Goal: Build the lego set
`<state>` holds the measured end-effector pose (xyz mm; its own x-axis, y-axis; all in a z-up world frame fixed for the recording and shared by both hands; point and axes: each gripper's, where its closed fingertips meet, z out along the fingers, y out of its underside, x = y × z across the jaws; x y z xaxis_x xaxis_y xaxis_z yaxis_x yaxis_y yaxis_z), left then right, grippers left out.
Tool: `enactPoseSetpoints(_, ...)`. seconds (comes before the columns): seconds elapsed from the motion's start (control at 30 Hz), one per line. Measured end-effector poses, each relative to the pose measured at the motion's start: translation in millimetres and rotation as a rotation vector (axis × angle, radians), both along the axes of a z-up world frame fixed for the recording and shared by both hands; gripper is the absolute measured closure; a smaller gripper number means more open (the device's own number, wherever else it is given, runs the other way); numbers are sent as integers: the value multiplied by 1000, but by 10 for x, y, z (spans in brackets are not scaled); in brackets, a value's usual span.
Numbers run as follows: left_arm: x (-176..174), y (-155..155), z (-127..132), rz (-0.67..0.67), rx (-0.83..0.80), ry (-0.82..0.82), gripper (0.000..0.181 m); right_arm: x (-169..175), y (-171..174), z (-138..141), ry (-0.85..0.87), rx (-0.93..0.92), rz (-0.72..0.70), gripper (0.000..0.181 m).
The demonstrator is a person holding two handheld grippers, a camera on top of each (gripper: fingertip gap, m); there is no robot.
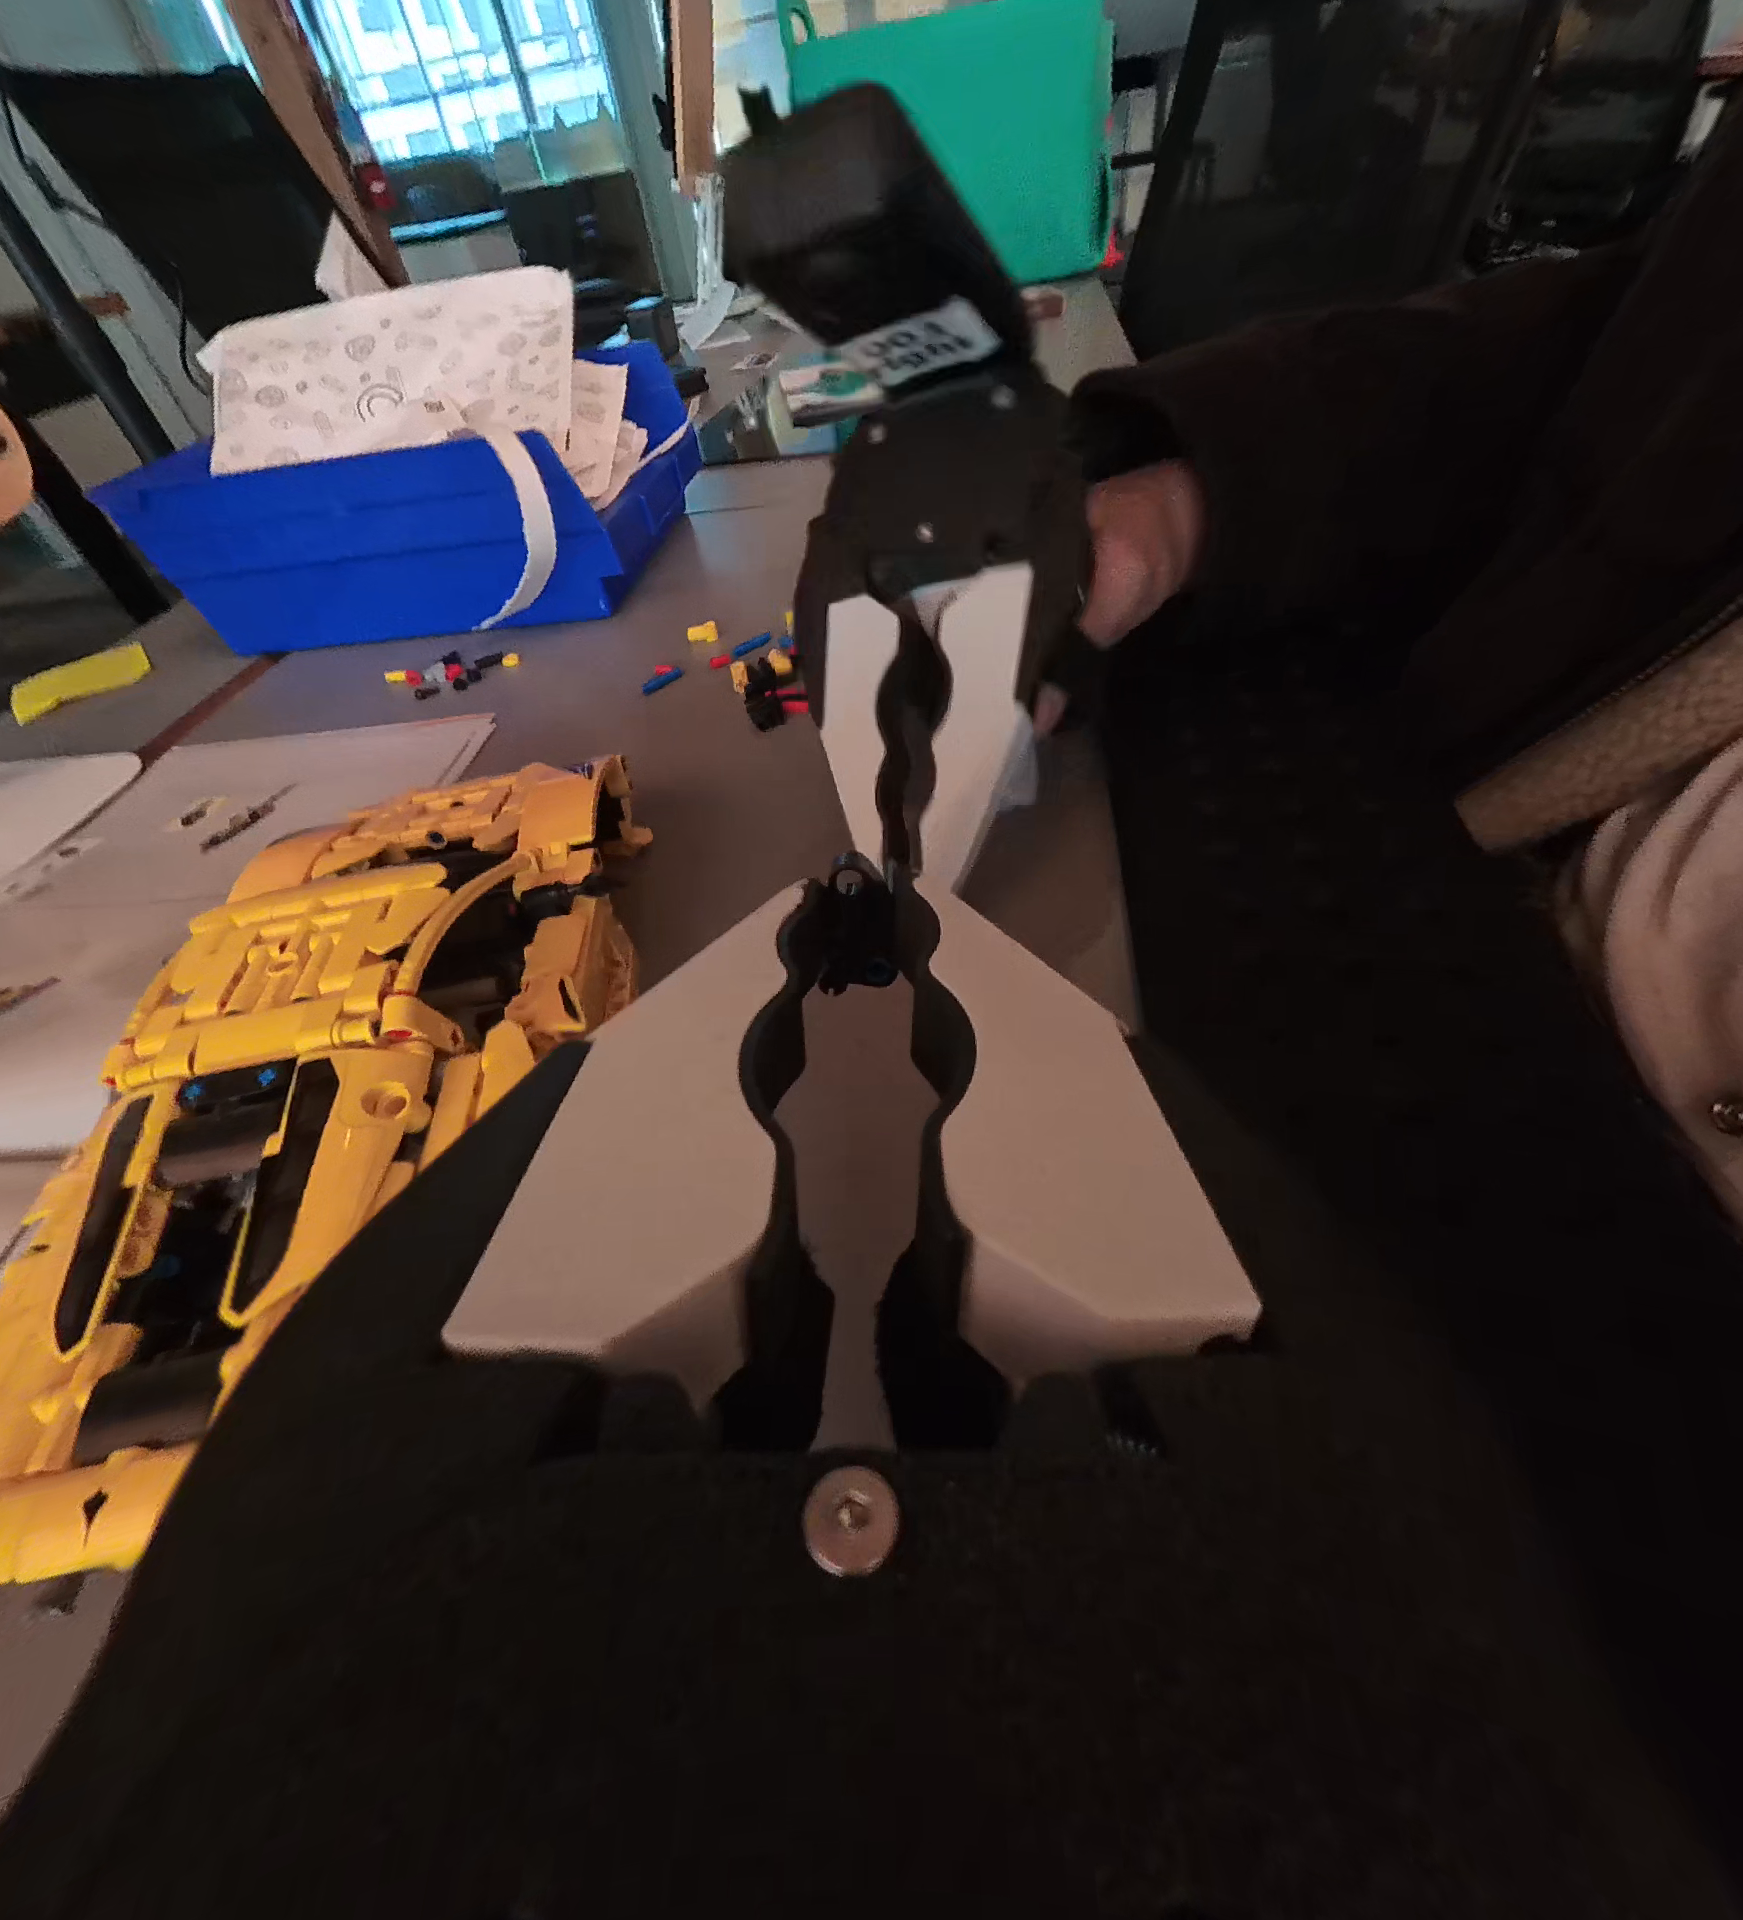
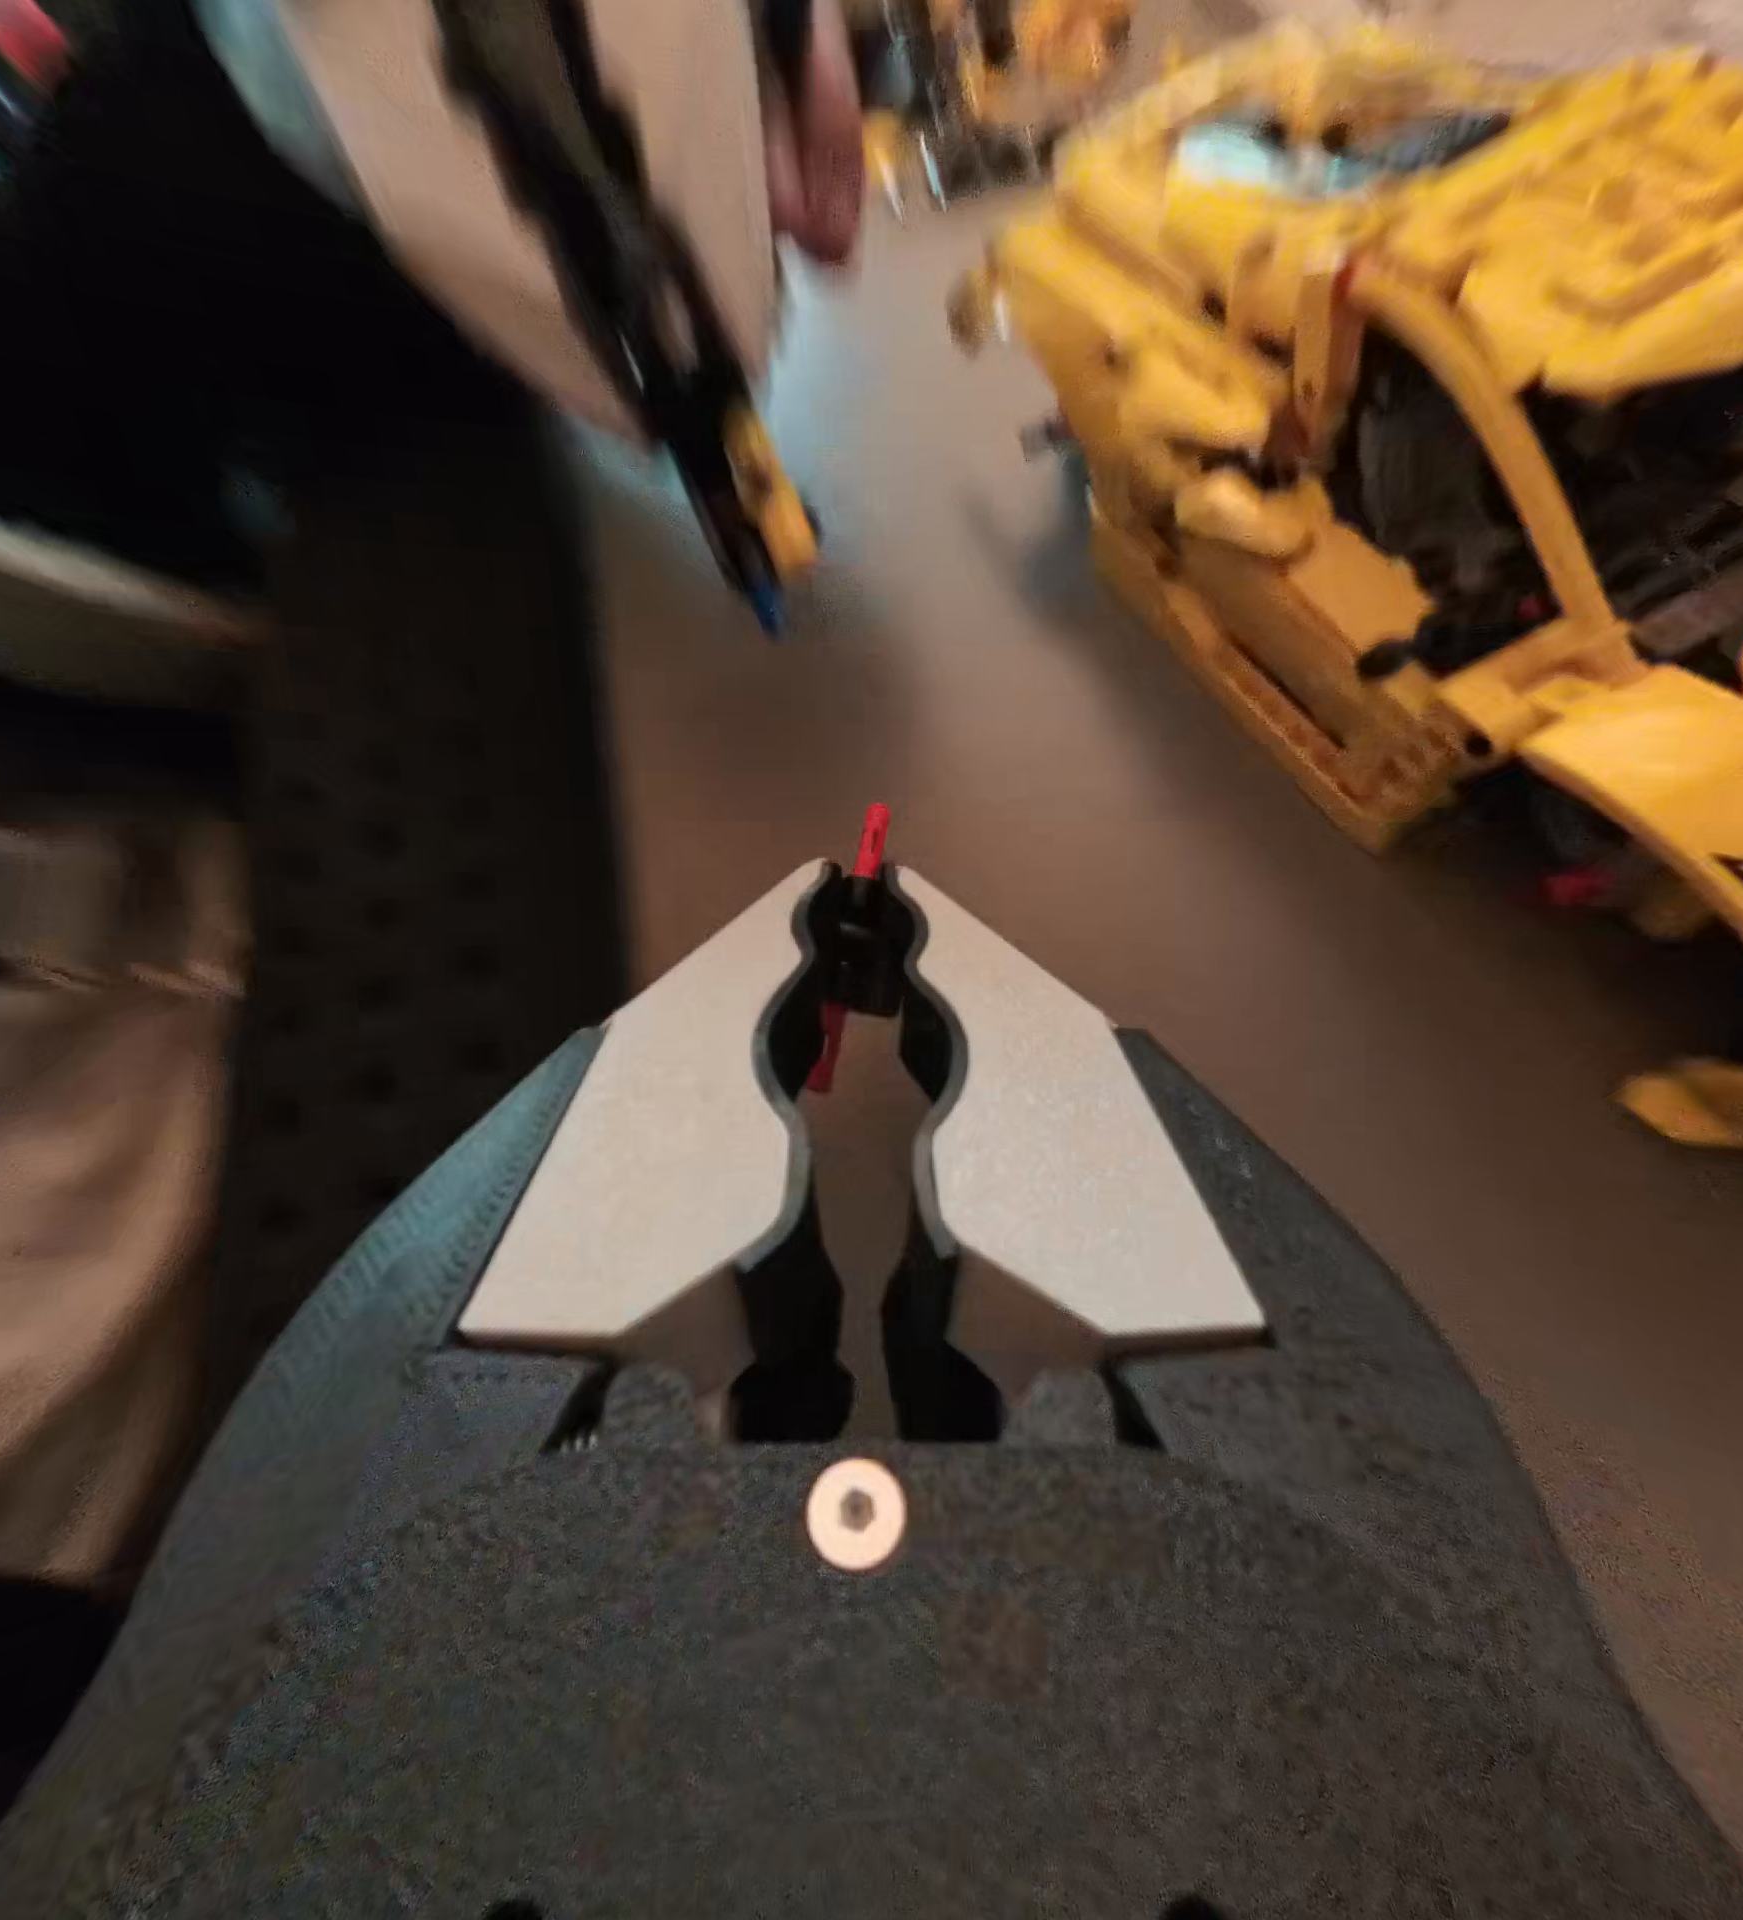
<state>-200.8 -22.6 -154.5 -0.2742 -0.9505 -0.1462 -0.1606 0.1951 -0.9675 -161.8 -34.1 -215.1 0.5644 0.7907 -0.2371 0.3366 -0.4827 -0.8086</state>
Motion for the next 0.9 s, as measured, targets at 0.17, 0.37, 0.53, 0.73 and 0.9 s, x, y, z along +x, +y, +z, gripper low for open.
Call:
enactPoseSetpoints(0.17, -17, -139, 182, -73, 6, -115, 168, -217, -111, 726, 552, -319, 135, 175)
enactPoseSetpoints(0.37, 2, -255, 162, -112, 33, -101, 168, -381, -197, 806, 526, -499, 294, 176)
enactPoseSetpoints(0.53, -14, -336, 172, -154, 12, -98, 168, -388, -231, 748, 523, -539, 332, 176)
enactPoseSetpoints(0.73, -18, -388, 215, -181, -13, -117, 168, -400, -277, 812, 596, -541, 369, 176)
enactPoseSetpoints(0.9, -20, -404, 223, -188, -18, -122, 168, -416, -297, 824, 678, -590, 398, 176)
